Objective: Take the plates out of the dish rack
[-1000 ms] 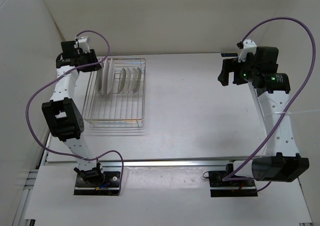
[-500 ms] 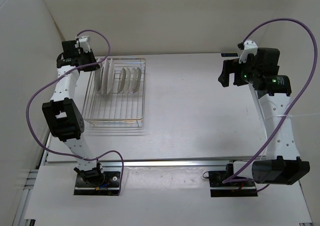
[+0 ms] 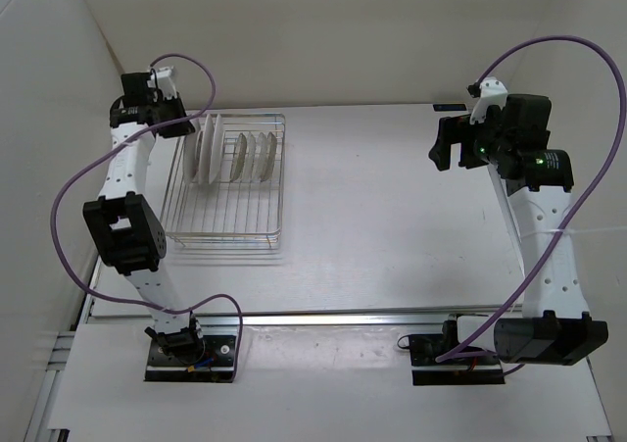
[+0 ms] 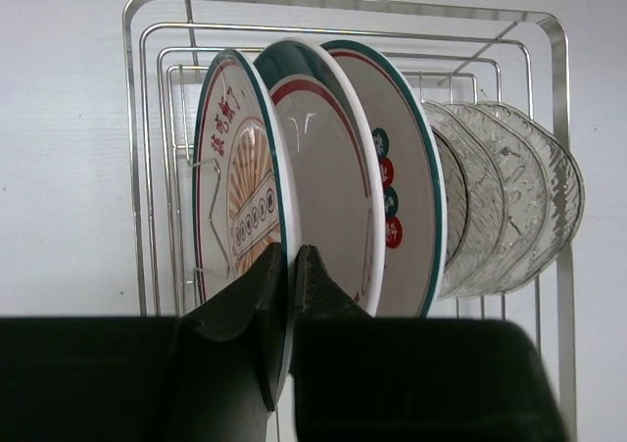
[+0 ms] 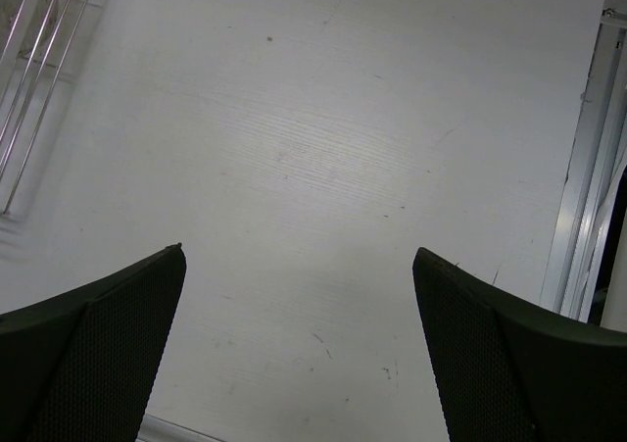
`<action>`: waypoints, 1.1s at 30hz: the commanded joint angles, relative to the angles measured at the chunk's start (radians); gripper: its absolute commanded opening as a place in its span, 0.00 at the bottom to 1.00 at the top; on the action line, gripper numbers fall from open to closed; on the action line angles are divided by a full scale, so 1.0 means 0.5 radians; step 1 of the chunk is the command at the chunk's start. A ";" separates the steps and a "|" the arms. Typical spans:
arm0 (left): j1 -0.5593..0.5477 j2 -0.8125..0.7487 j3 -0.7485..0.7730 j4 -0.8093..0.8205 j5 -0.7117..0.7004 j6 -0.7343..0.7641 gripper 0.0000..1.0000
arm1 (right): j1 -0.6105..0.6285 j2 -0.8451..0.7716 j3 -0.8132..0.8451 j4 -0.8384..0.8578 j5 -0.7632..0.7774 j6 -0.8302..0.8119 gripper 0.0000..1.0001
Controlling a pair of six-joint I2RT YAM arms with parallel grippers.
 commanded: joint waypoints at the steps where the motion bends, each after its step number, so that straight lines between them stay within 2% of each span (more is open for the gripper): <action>1: 0.026 -0.200 0.179 -0.057 -0.107 0.023 0.11 | -0.011 -0.039 0.004 0.060 0.025 -0.016 1.00; 6: -0.032 -0.357 0.262 -0.131 0.031 0.022 0.11 | -0.011 -0.021 0.022 0.060 0.047 -0.016 1.00; 13: -0.287 -0.694 0.369 -0.228 -0.011 0.338 0.11 | -0.011 -0.002 0.040 0.060 0.065 -0.035 1.00; 16: -0.486 -0.802 0.395 -0.293 -0.171 0.485 0.11 | -0.011 0.016 0.059 0.060 0.065 -0.035 1.00; 17: -0.547 -0.841 0.303 -0.293 -0.302 0.598 0.11 | -0.011 0.016 0.059 0.060 0.065 -0.035 1.00; 19: -0.774 -0.906 0.244 -0.269 -0.468 0.721 0.11 | -0.011 0.034 0.080 0.060 0.083 -0.035 1.00; 20: -0.863 -0.906 0.244 -0.296 -0.654 0.874 0.11 | -0.011 0.056 0.105 0.060 0.084 -0.035 1.00; 21: -1.055 -0.906 0.244 -0.342 -0.768 0.939 0.11 | -0.011 0.074 0.132 0.060 0.065 -0.017 1.00; 22: -1.157 -0.906 0.244 -0.361 -0.864 1.016 0.11 | -0.011 0.074 0.151 0.060 0.041 0.005 1.00; 23: -1.271 -0.906 0.220 -0.361 -1.117 1.099 0.11 | -0.032 0.092 0.178 0.042 -0.084 0.029 1.00; 24: -1.390 -0.906 0.119 -0.321 -1.256 1.279 0.11 | -0.060 0.093 0.203 0.042 -0.182 0.057 1.00; 25: -1.625 -0.930 0.042 -0.215 -1.400 1.387 0.11 | -0.094 0.141 0.230 0.011 -0.314 0.118 1.00; 26: -1.743 -0.958 -0.040 -0.141 -1.678 1.494 0.11 | -0.179 0.166 0.313 -0.010 -0.473 0.149 1.00; 27: -1.851 -0.977 -0.239 -0.058 -1.799 1.717 0.11 | -0.225 0.203 0.359 -0.062 -0.651 0.186 1.00; 28: -2.058 -1.028 -0.353 0.128 -1.992 1.831 0.11 | -0.271 0.279 0.399 -0.081 -1.035 0.262 1.00; 29: -2.158 -1.068 -0.488 0.279 -2.079 1.957 0.11 | -0.345 0.322 0.427 -0.081 -1.234 0.302 1.00; 30: -2.253 -1.105 -0.775 0.426 -2.155 2.232 0.11 | -0.373 0.402 0.467 -0.081 -1.409 0.342 1.00; 31: -2.436 -1.172 -0.911 0.561 -2.256 2.371 0.11 | -0.373 0.442 0.467 -0.081 -1.562 0.400 1.00; 32: -2.517 -1.200 -1.040 0.839 -2.285 2.494 0.11 | -0.373 0.479 0.488 -0.081 -1.746 0.401 0.99; 33: -2.587 -1.219 -1.154 0.954 -2.312 2.599 0.11 | -0.373 0.534 0.488 -0.063 -1.797 0.401 0.99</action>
